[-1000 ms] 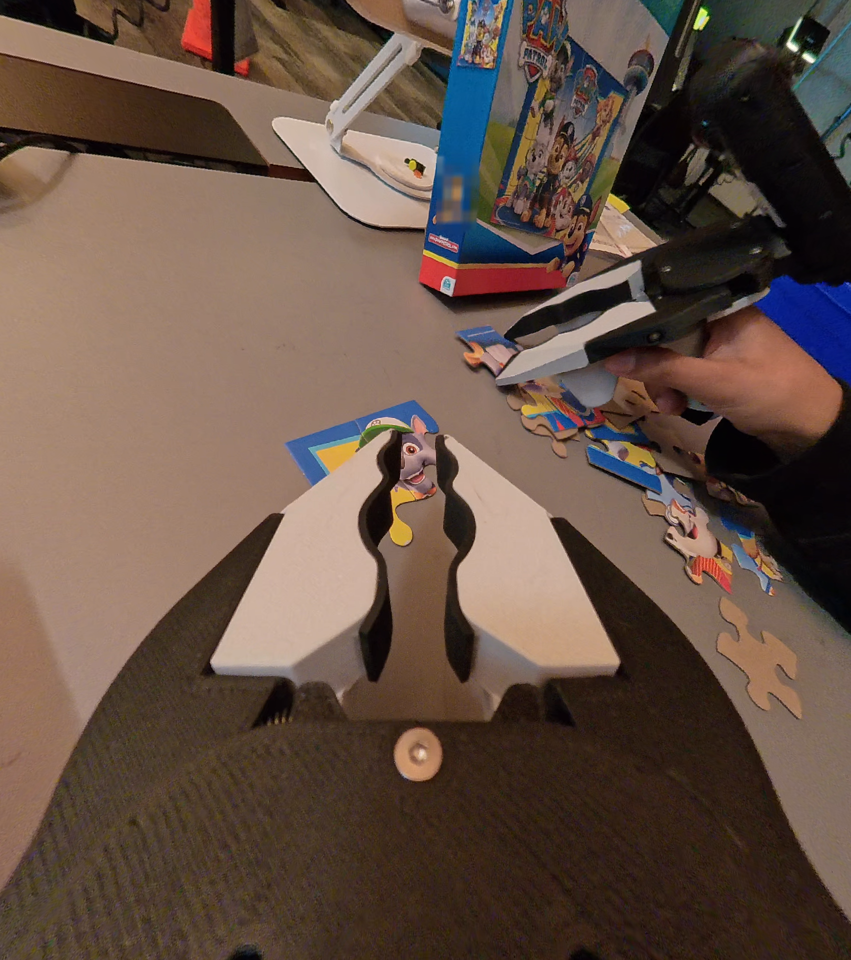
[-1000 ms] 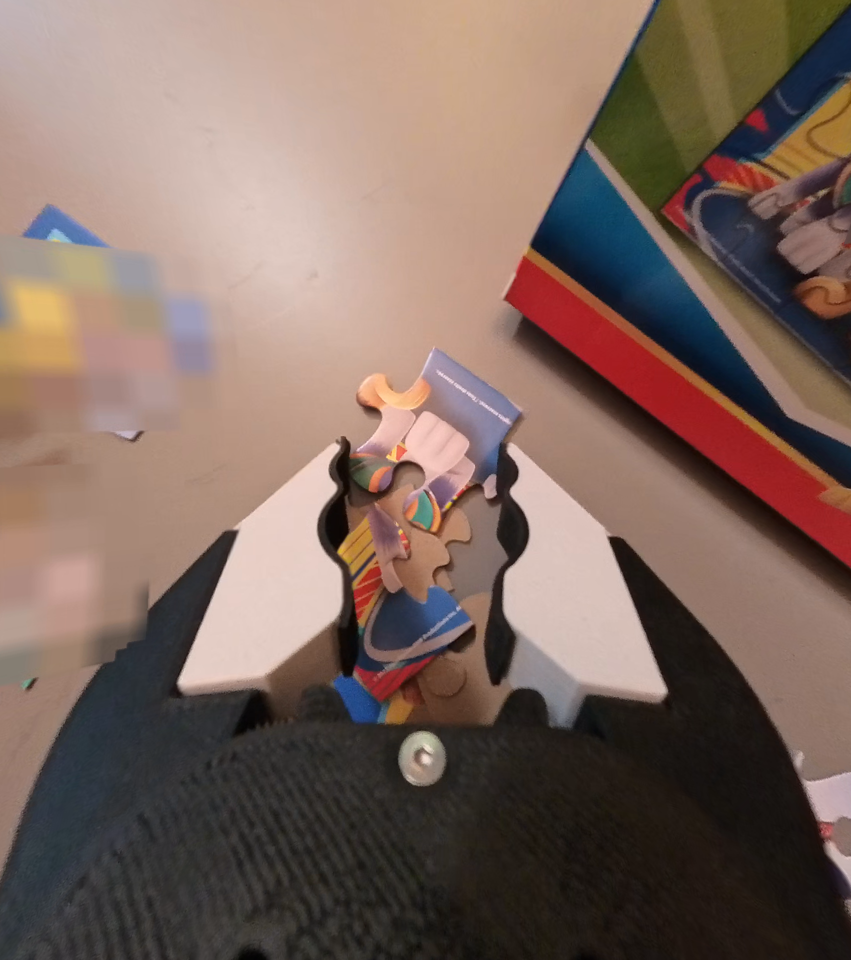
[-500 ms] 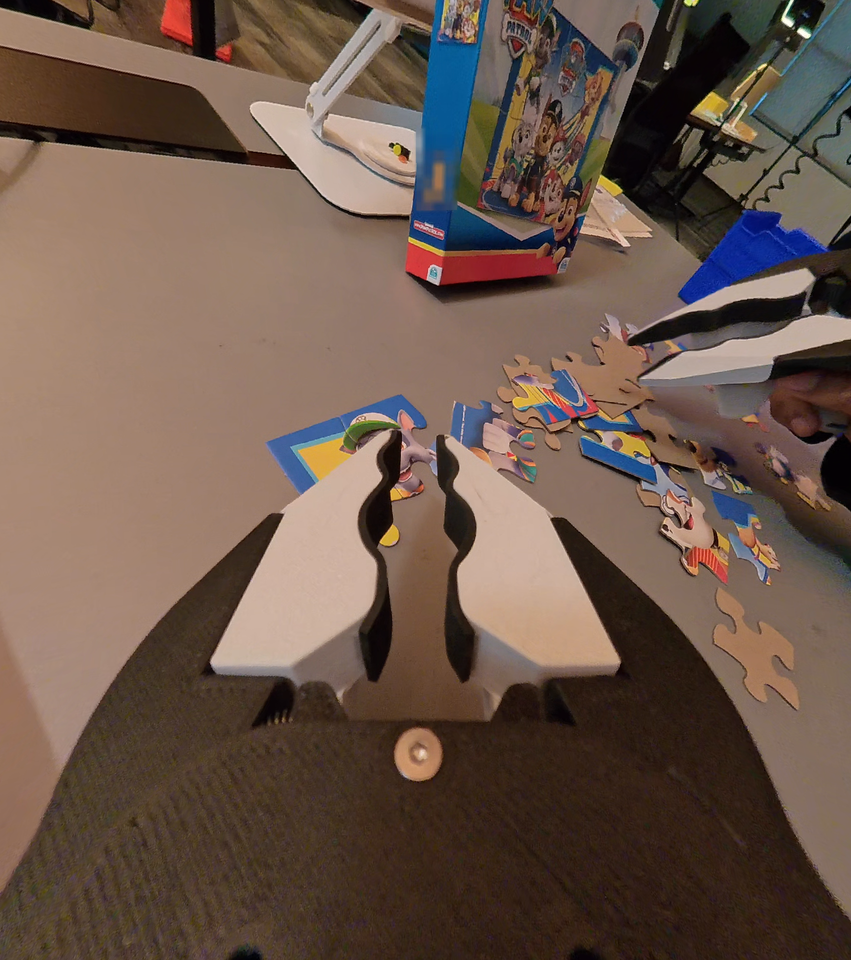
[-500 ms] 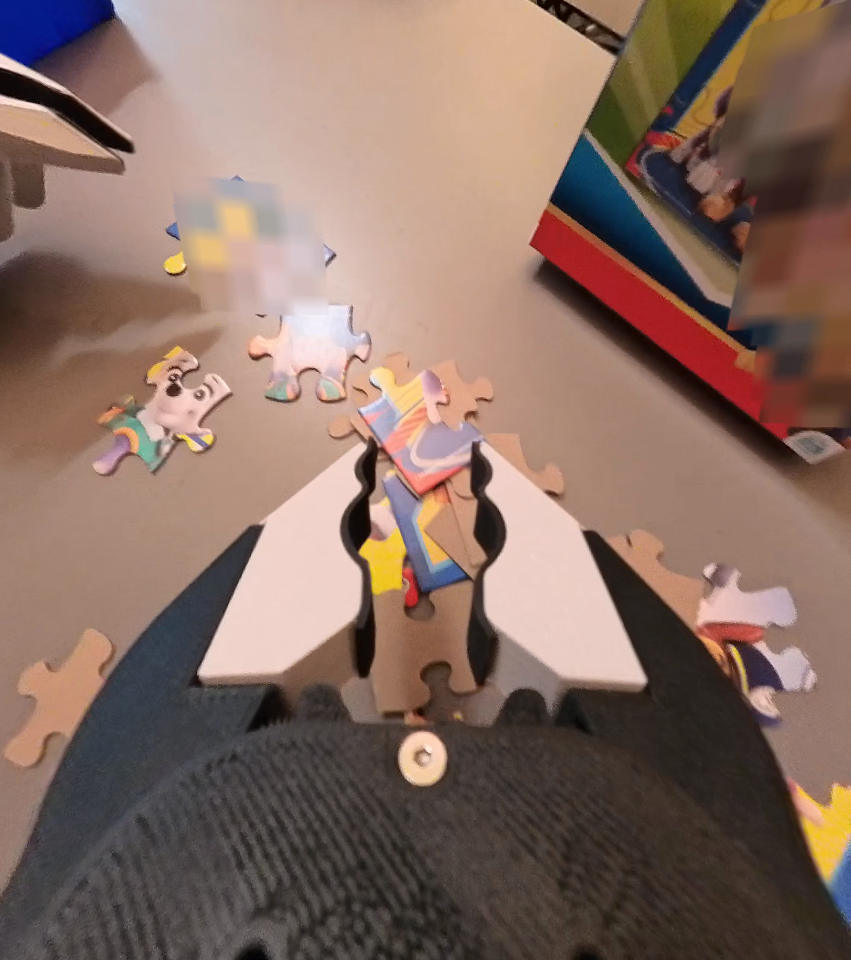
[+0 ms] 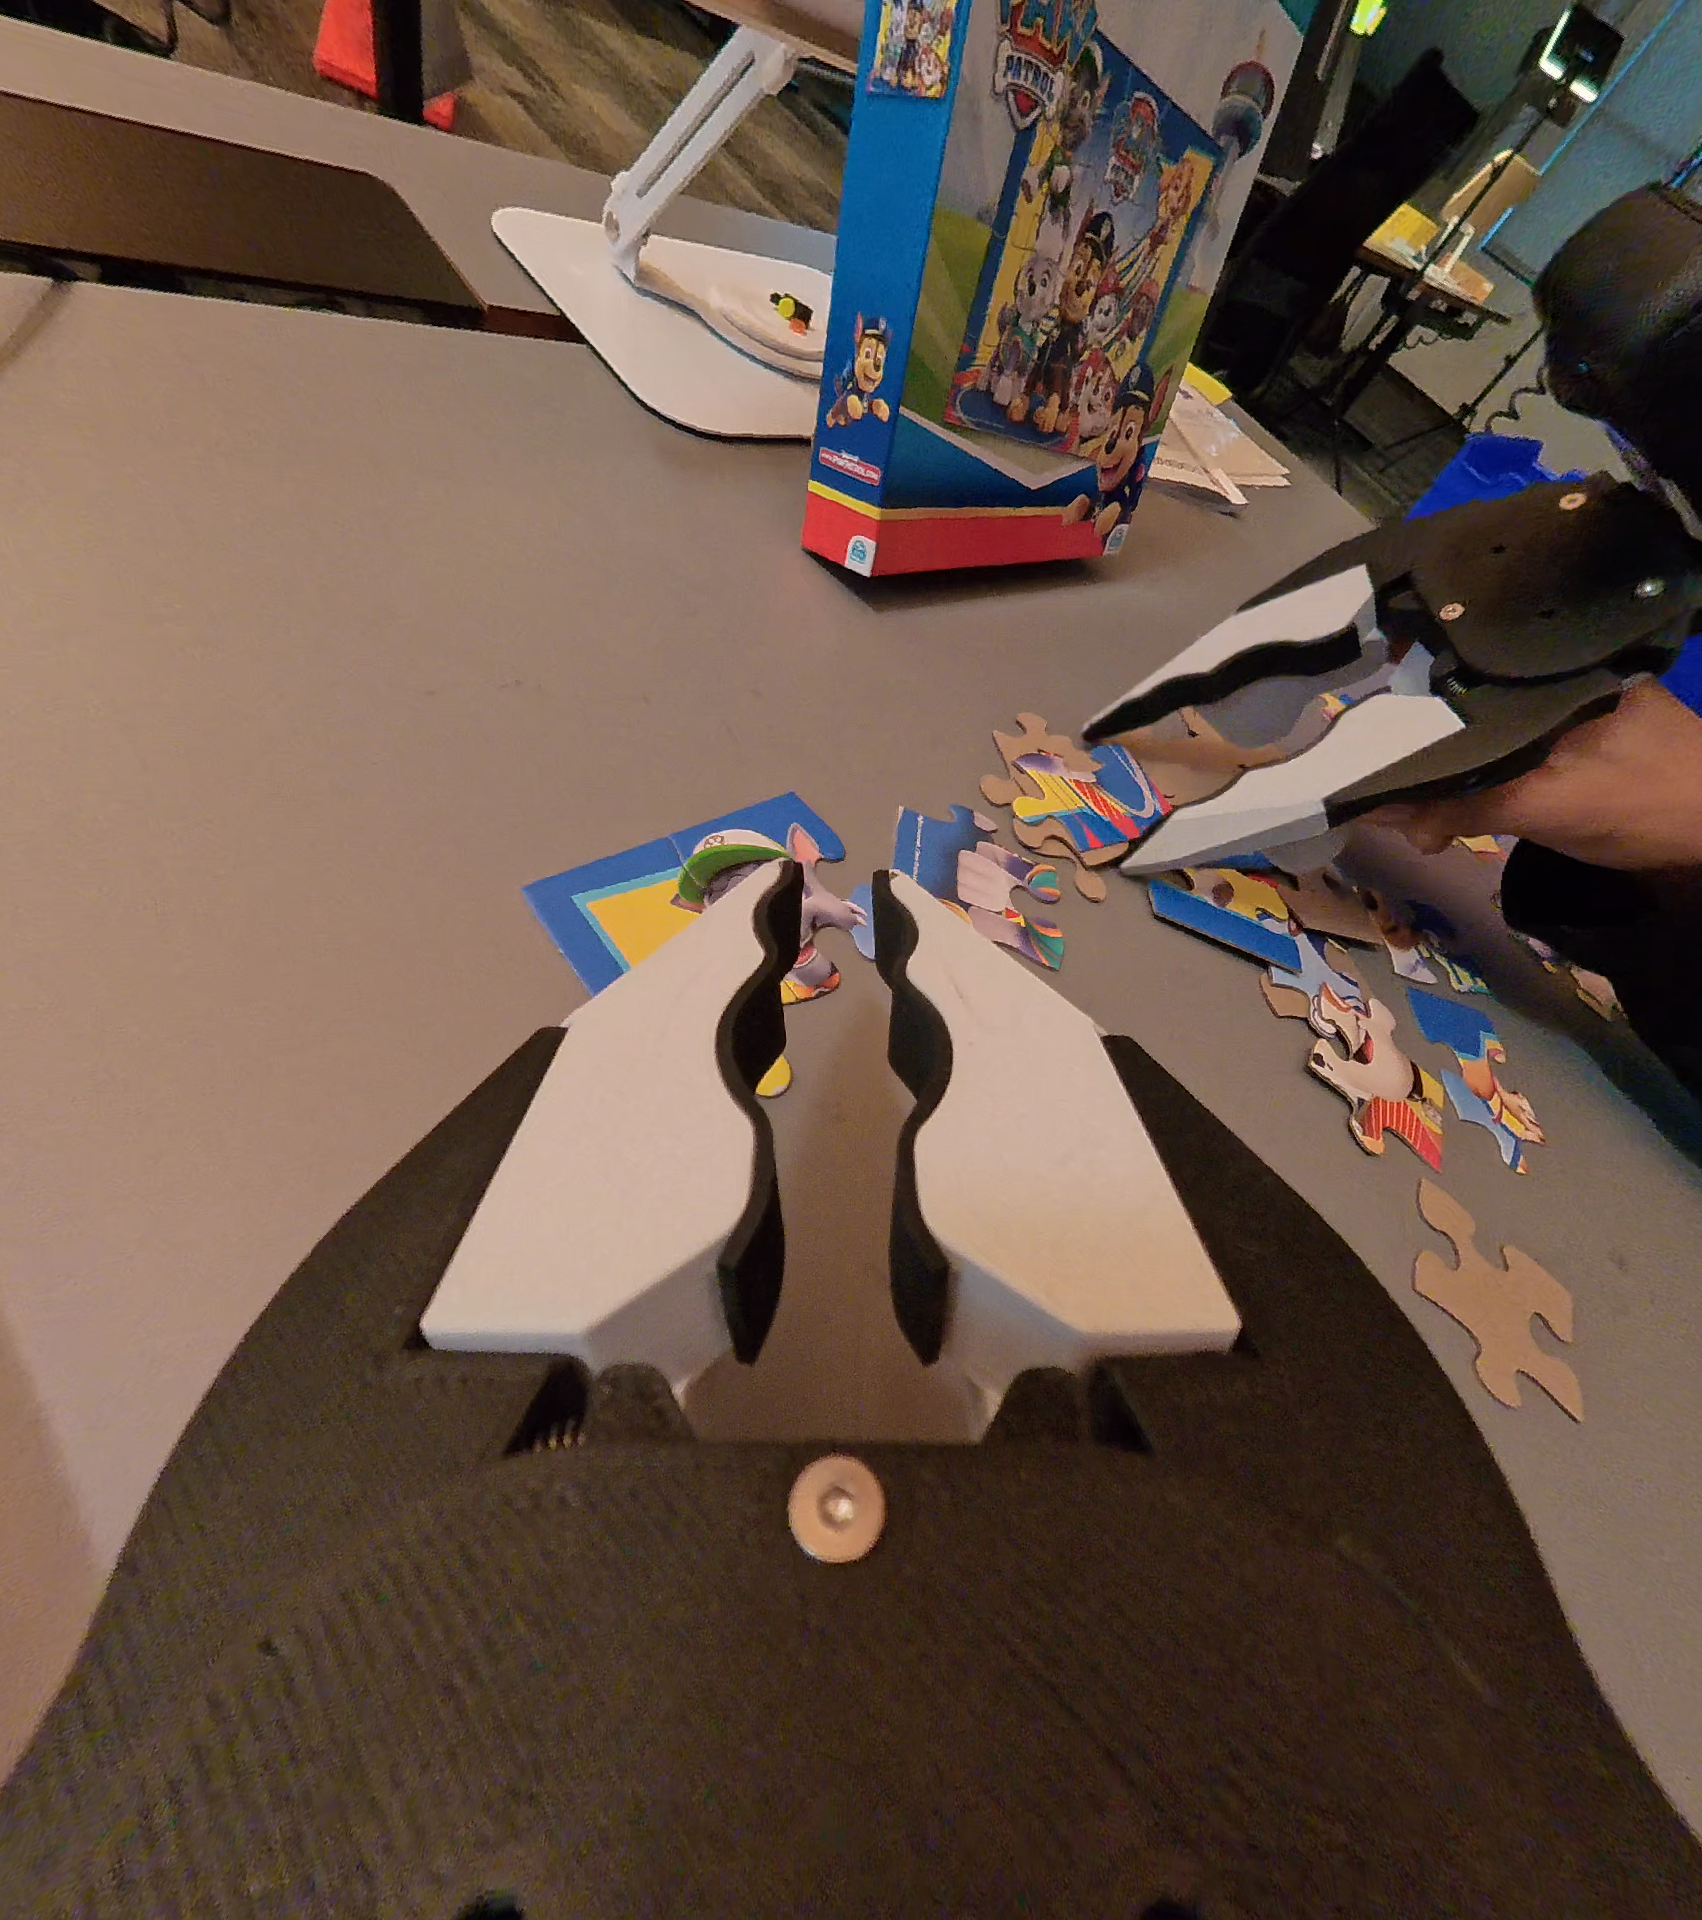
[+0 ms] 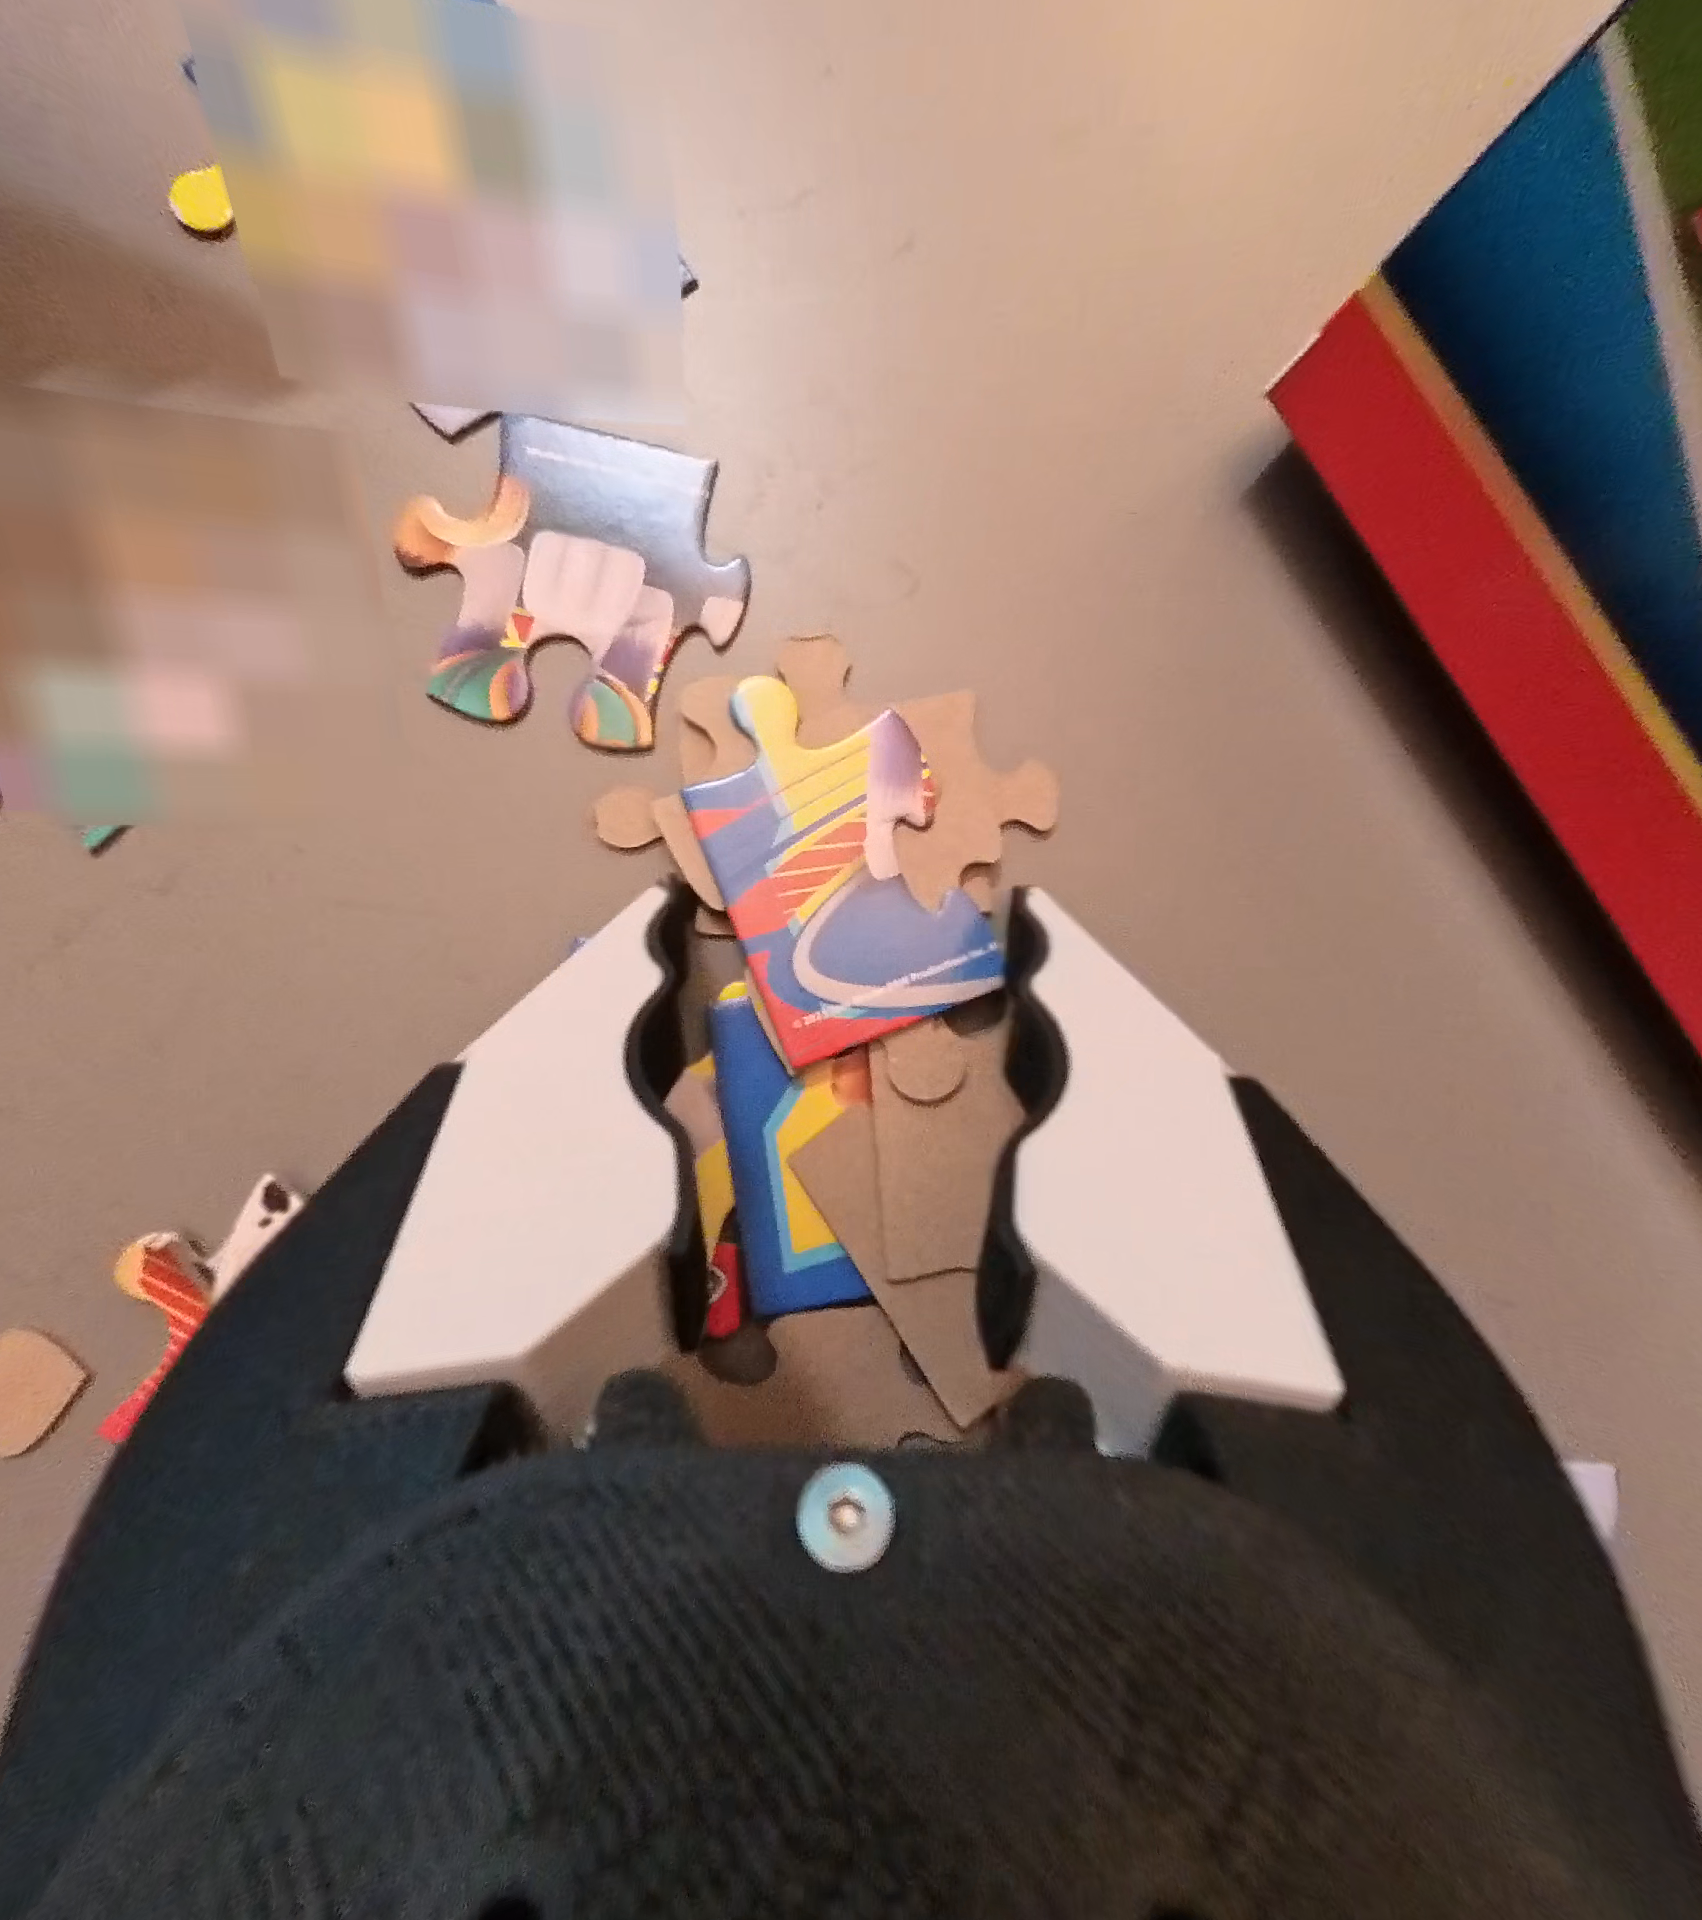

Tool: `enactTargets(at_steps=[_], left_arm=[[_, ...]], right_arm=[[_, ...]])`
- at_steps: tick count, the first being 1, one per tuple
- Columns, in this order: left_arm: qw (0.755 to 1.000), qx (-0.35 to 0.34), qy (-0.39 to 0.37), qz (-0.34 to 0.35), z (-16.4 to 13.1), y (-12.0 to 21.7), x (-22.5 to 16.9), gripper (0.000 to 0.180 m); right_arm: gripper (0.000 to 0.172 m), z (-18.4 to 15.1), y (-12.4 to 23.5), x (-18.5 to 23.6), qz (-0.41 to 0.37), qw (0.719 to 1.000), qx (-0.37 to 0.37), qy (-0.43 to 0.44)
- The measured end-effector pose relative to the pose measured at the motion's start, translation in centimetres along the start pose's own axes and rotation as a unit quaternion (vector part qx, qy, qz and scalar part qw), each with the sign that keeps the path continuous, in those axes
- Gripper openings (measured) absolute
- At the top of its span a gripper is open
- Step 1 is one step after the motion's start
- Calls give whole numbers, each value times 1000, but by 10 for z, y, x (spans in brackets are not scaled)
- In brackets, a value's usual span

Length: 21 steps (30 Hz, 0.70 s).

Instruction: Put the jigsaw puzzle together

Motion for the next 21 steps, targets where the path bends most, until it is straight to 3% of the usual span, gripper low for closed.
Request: enactTargets(at_steps=[1,9,10,11,12,21], left_arm=[[1000,-1,0,-1,0,0,0,11],[1000,-6,2,-4,2,2,0,11],[1000,-6,2,-4,2,2,0,11],[1000,-7,3,-4,2,2,1,11],[1000,-8,3,-4,2,2,1,11],[1000,-3,2,-1,1,1,1,11]], right_arm=[[50,0,1,1,3,1000,1,0],[48,-3,25,0,-17,1000,-18,-5],[42,-4,32,-2,-26,999,-26,-6],[17,-5,38,-5,-38,999,-36,-9],[14,-7,44,-9,-51,998,-46,-12],[29,-47,80,-10,-17,993,-72,-93]])
Point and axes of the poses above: each gripper's, where its closed fingertips meet, y back along the fingers, z out of its top, x = y × z across the jaws, the point moved 9 cm from there along y, back along the fingers, and after that the axes turned 1 degree about -x, right-handed, at the moved point
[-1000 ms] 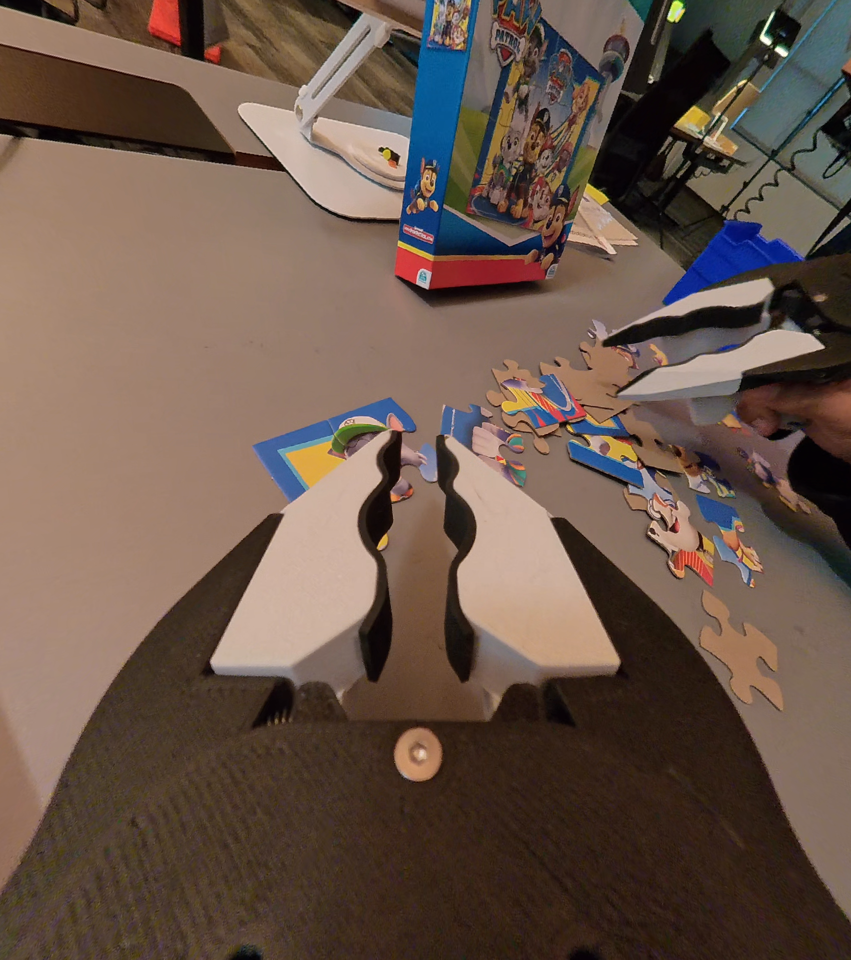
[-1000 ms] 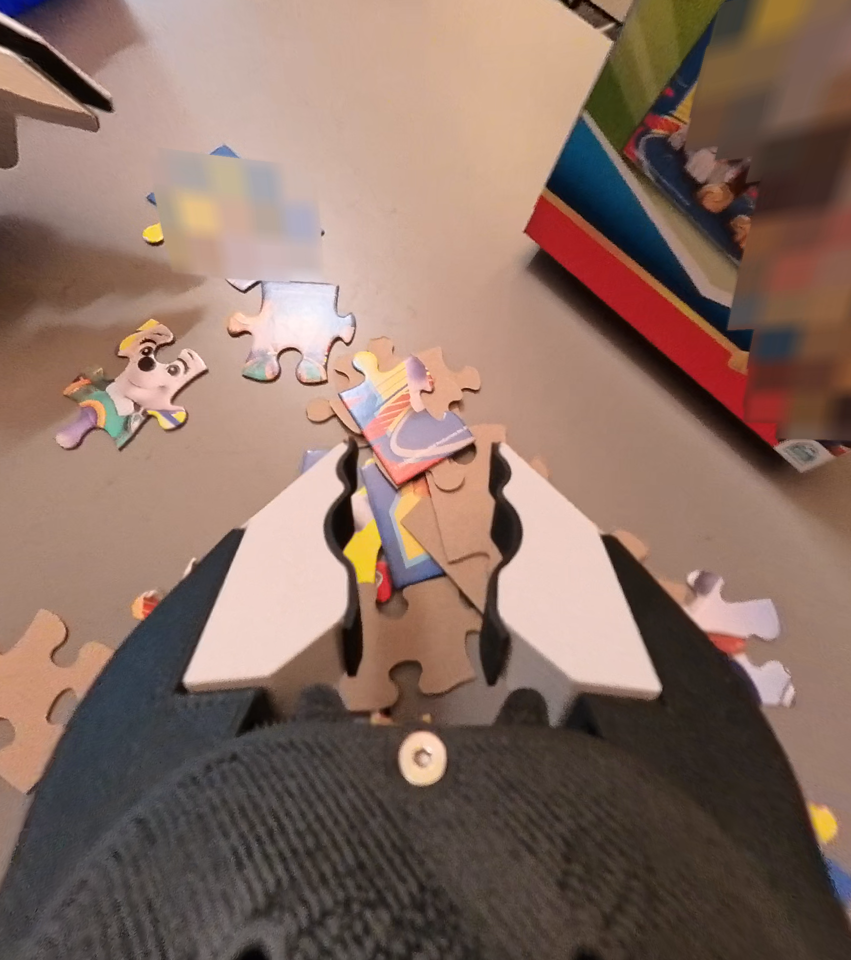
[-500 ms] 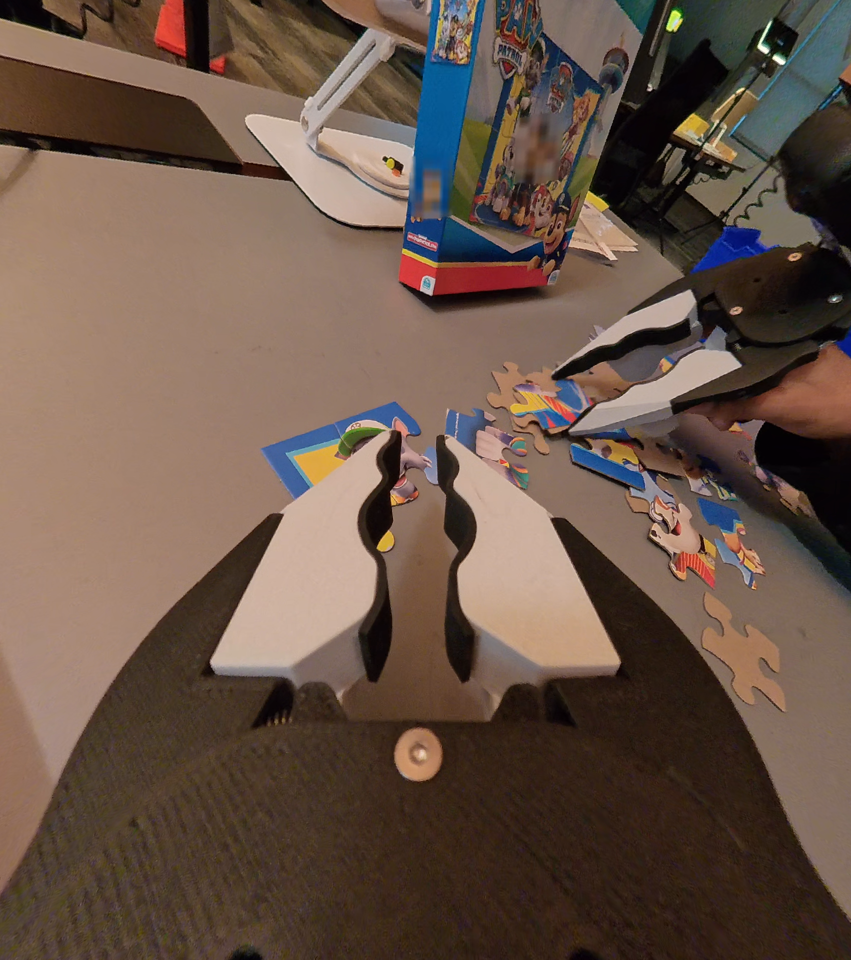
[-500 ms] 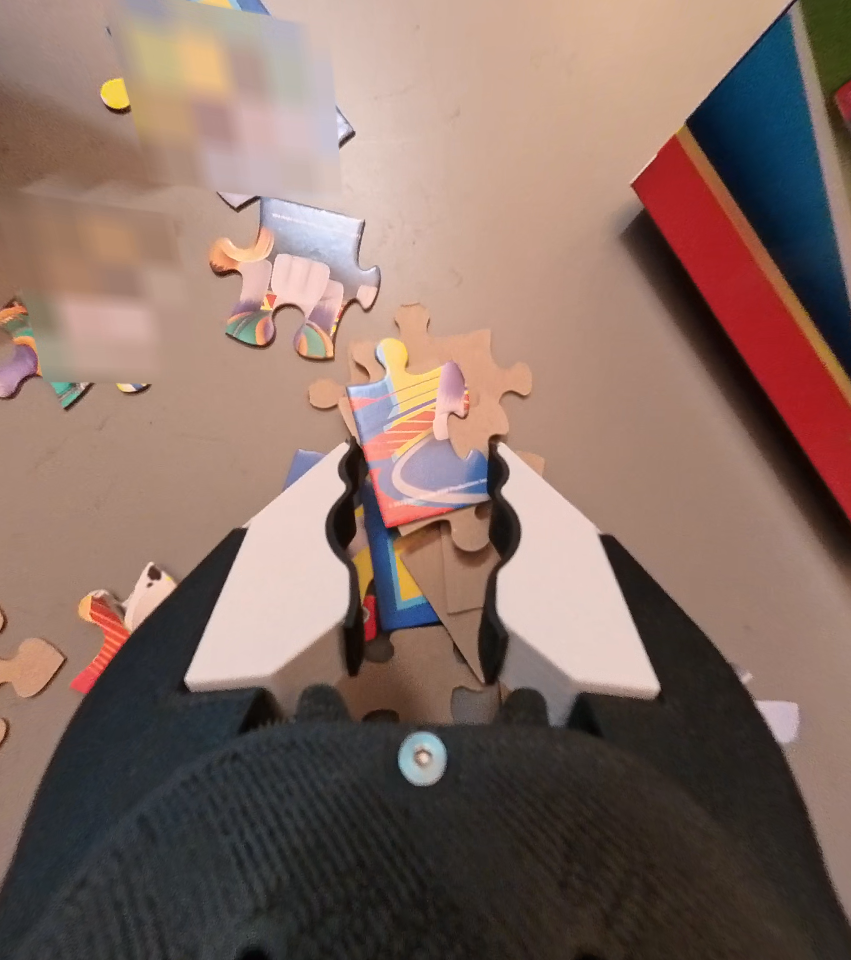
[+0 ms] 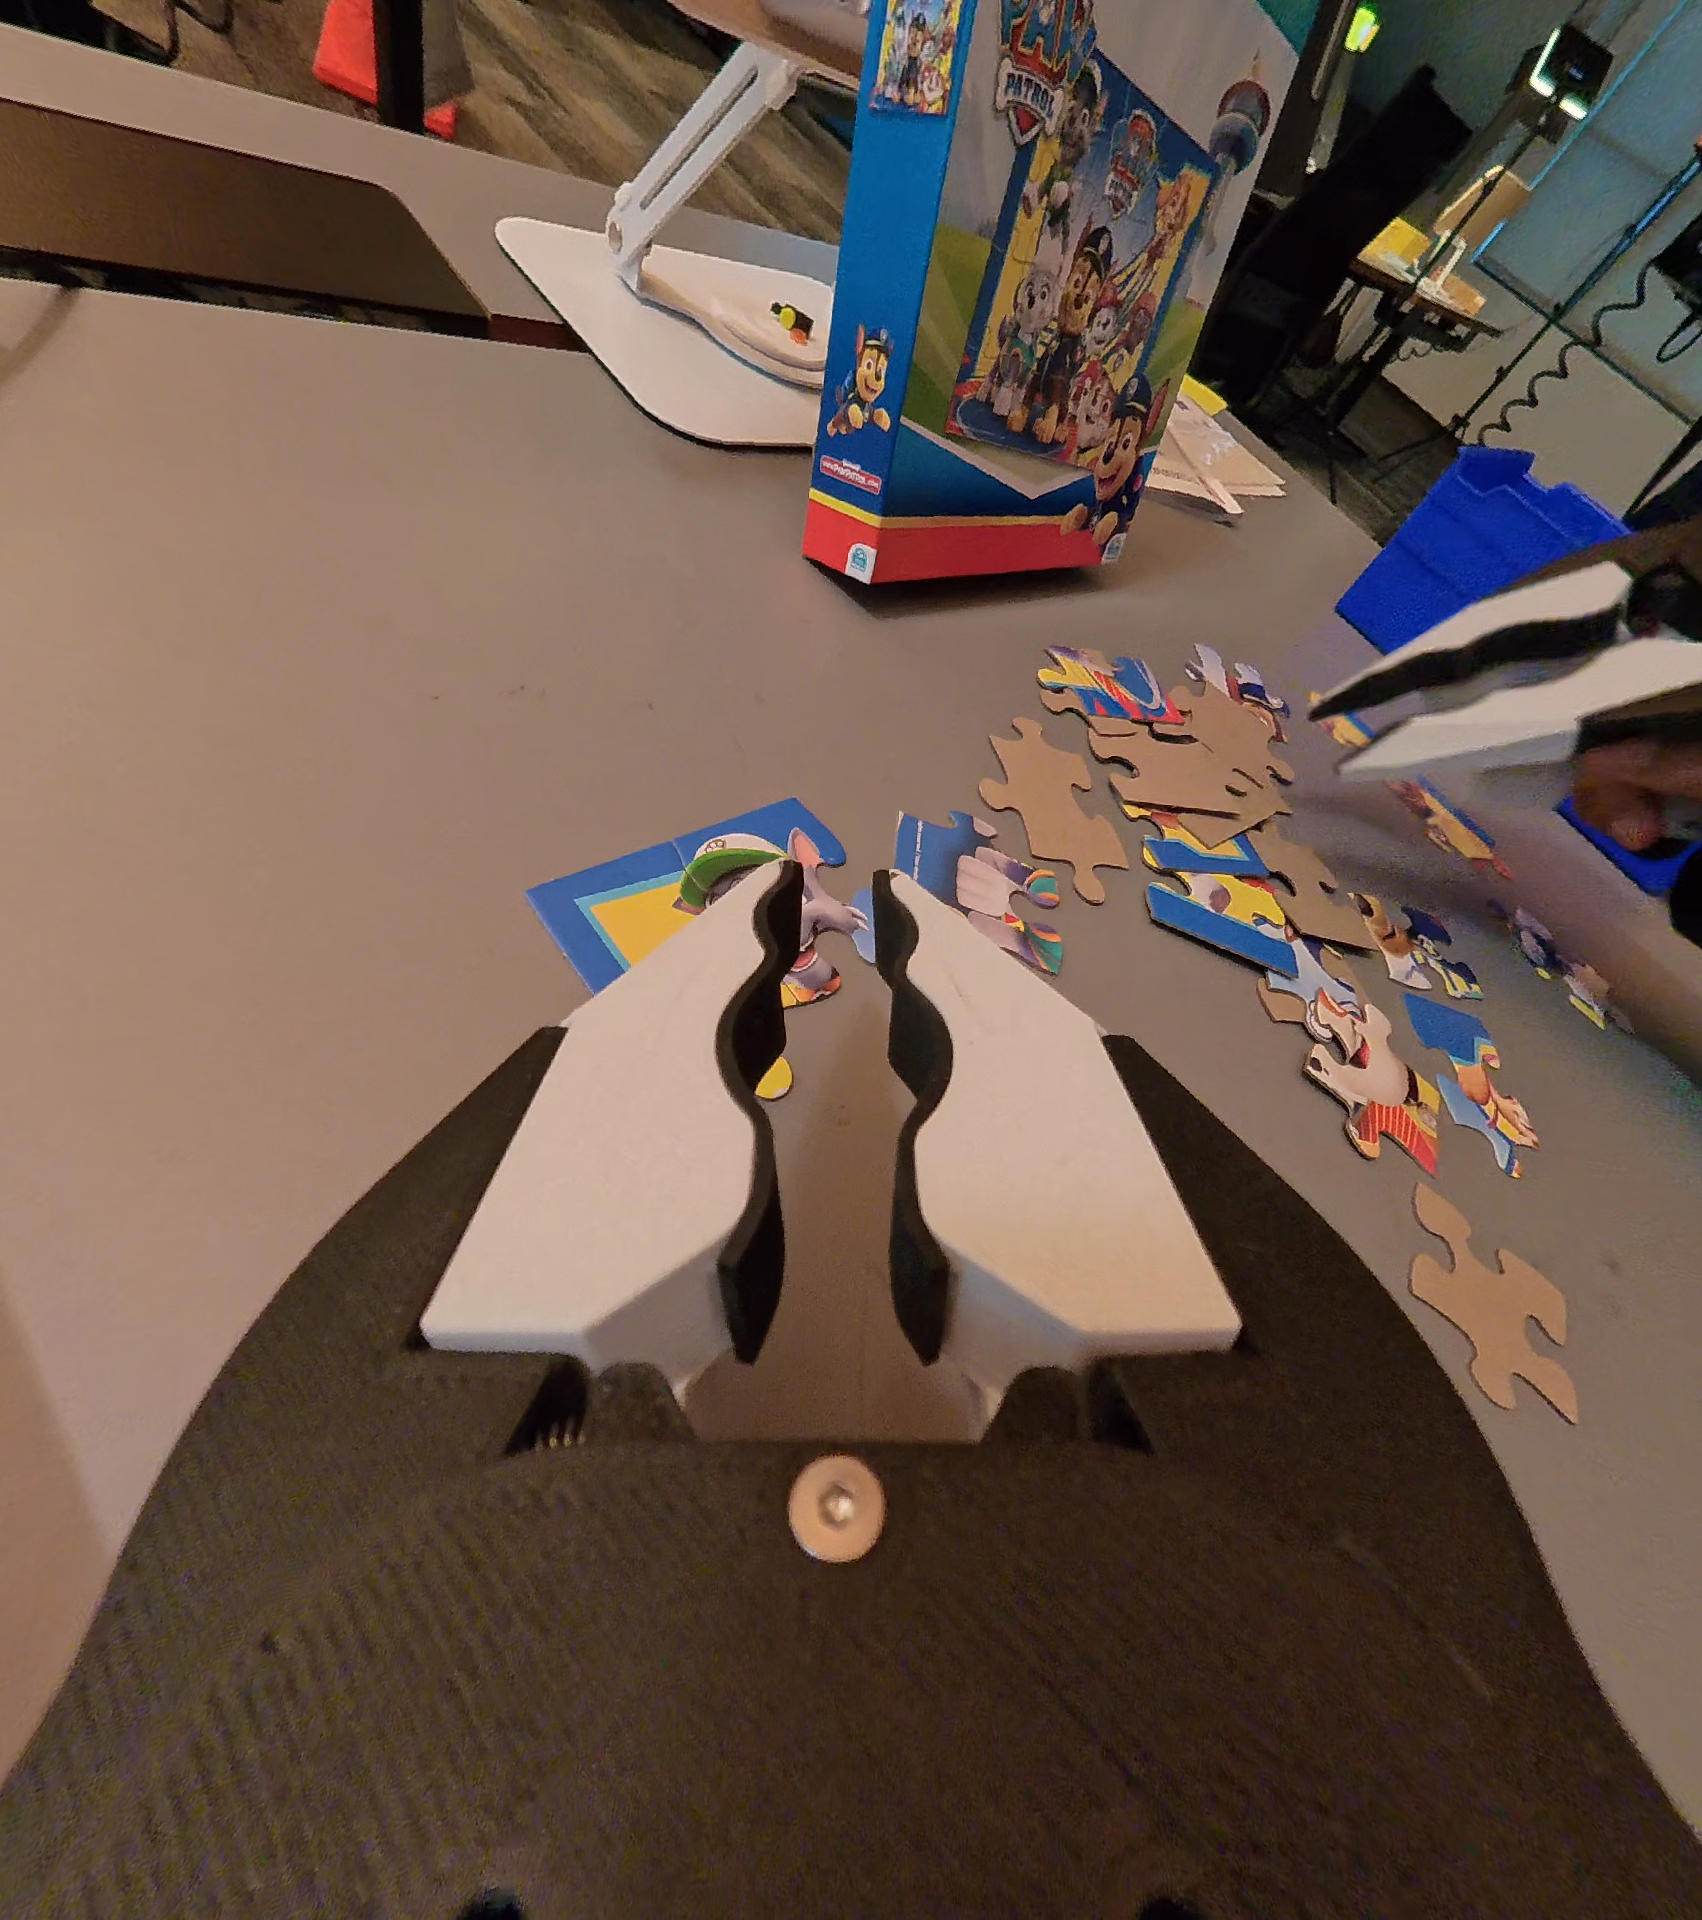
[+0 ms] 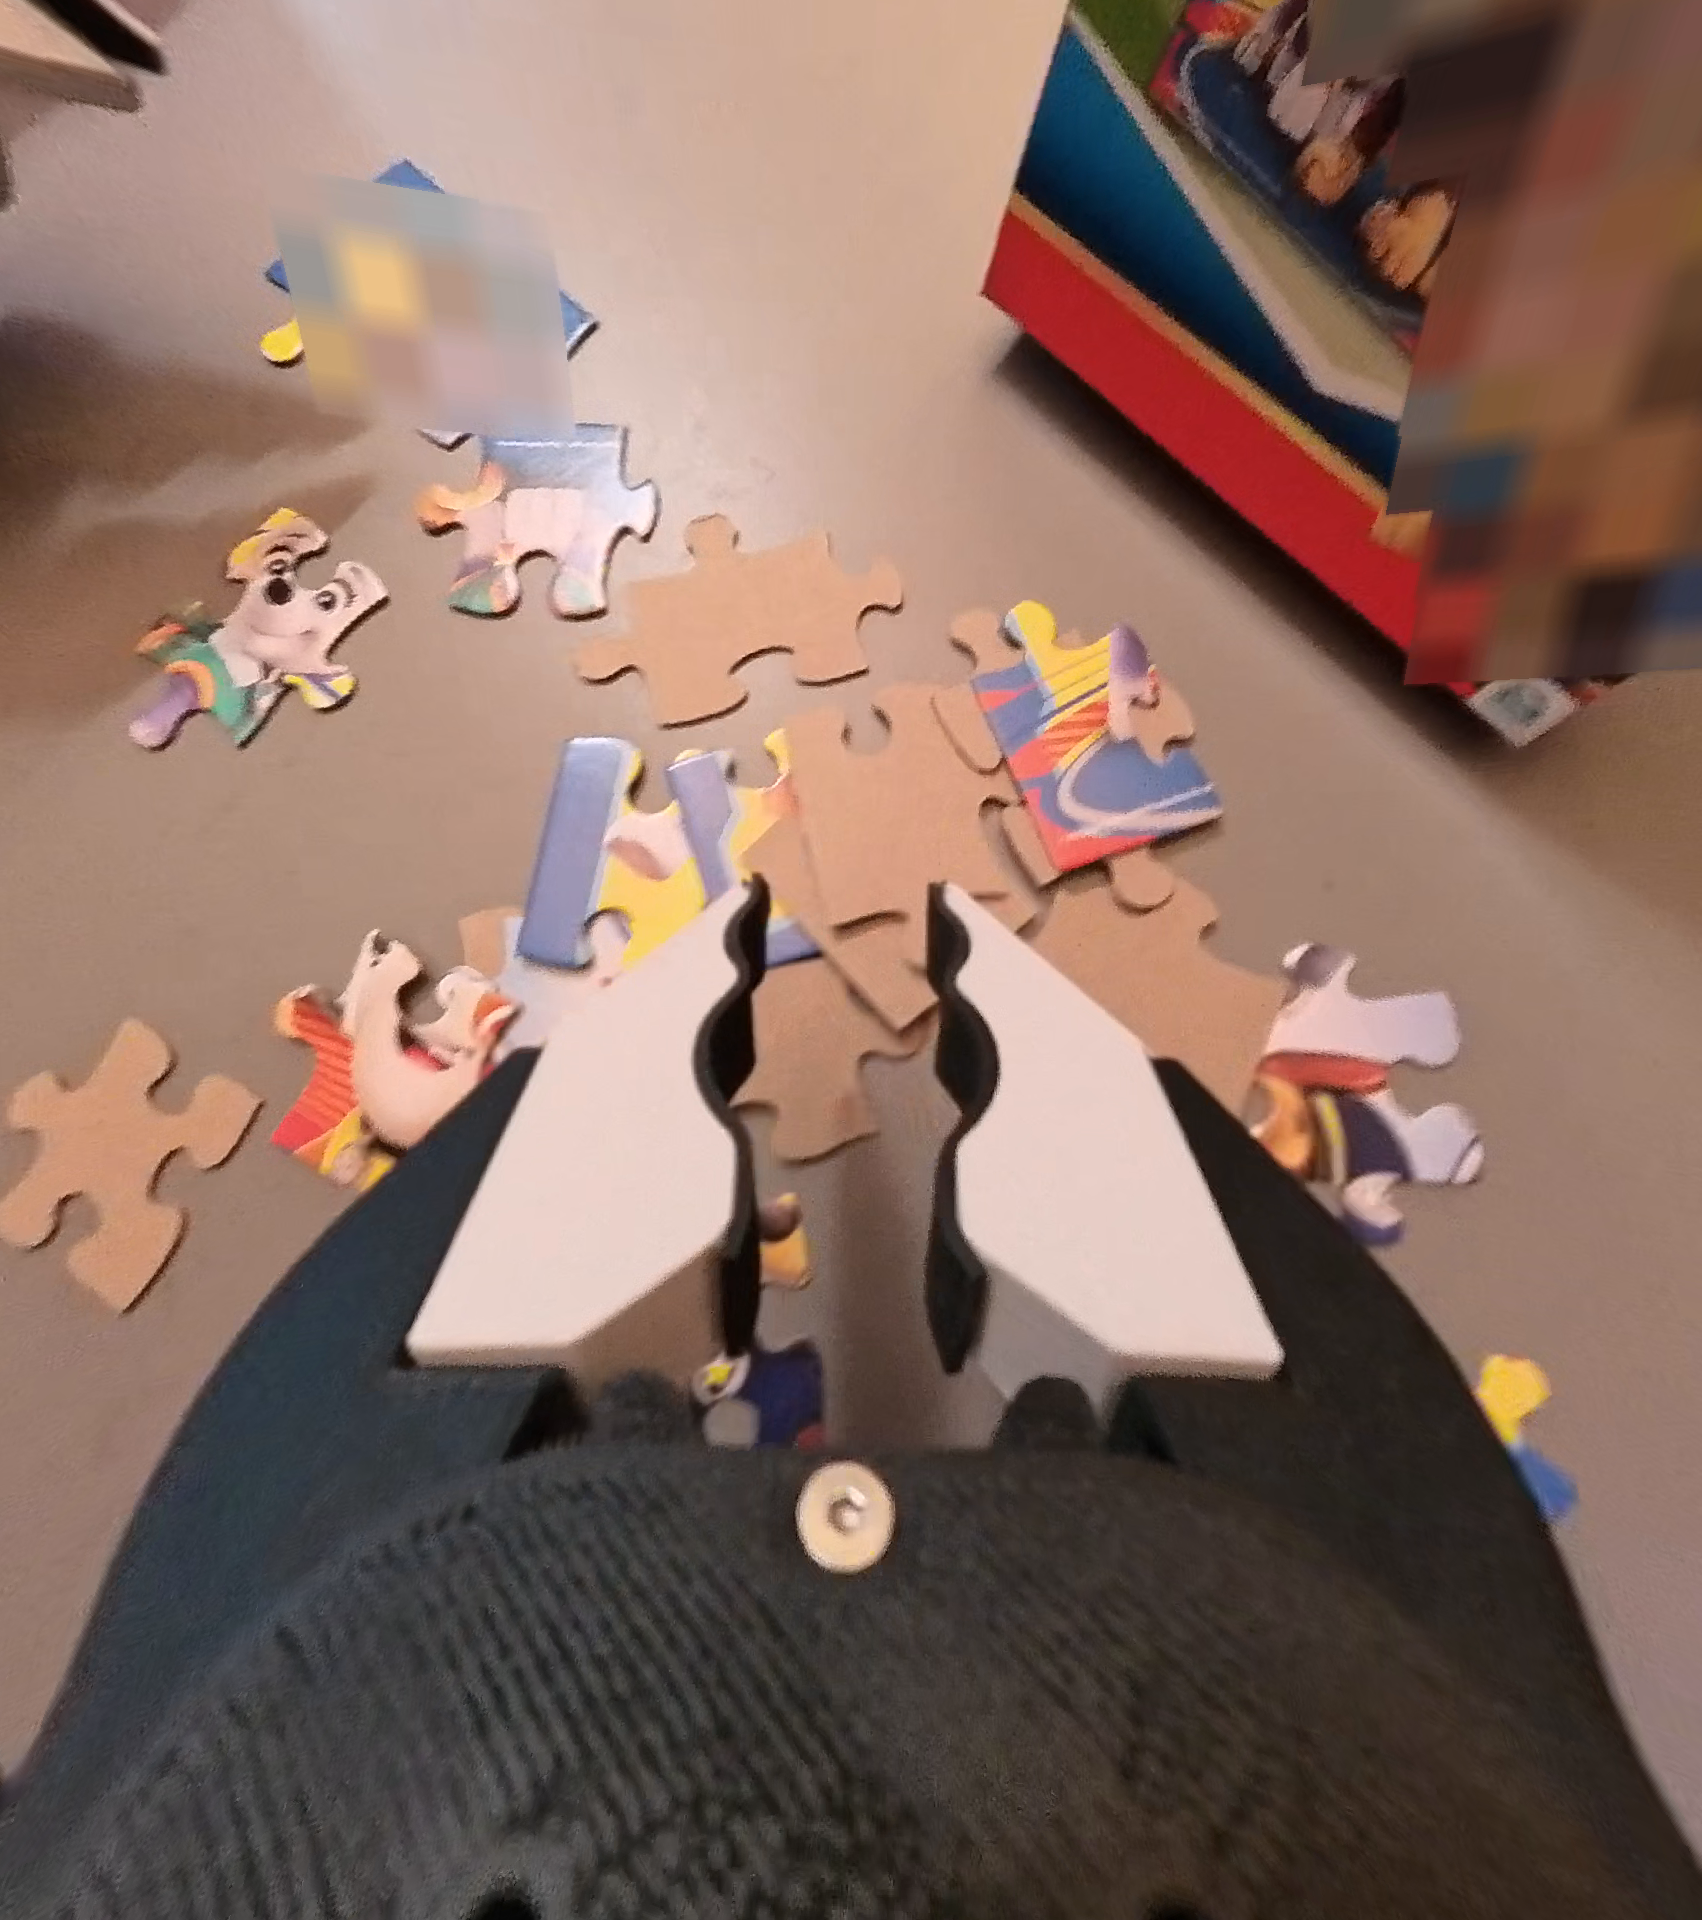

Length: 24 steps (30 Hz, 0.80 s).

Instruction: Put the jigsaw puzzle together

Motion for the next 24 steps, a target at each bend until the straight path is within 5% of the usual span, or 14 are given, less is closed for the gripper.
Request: enactTargets(at_steps=[11,15,24], left_arm=[[1000,5,-4,6,-2,-1,0,11],[1000,-1,-5,5,-1,0,-1,11],[1000,-7,-12,6,0,1,-2,11]], right_arm=[[42,-47,16,86,32,999,-35,-3],[42,-55,36,77,-52,996,-70,1],[42,-77,90,62,-78,984,-140,-77]])
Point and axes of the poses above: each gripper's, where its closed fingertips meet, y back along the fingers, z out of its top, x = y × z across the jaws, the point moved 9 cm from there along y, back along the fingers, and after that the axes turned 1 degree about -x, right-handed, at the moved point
